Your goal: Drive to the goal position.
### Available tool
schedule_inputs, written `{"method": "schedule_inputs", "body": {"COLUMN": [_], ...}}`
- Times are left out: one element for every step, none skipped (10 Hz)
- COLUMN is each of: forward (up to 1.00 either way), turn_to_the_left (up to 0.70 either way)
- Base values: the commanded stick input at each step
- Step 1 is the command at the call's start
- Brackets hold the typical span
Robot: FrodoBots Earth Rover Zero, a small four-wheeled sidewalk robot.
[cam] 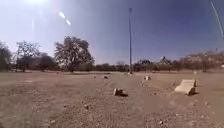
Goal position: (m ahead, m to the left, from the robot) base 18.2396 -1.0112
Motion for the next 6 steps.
{"method": "schedule_inputs", "body": {"forward": [0.50,0.50,0.50,0.50,0.50,0.50], "turn_to_the_left": [0.01,0.03,0.09,0.31,0.50,0.50]}}
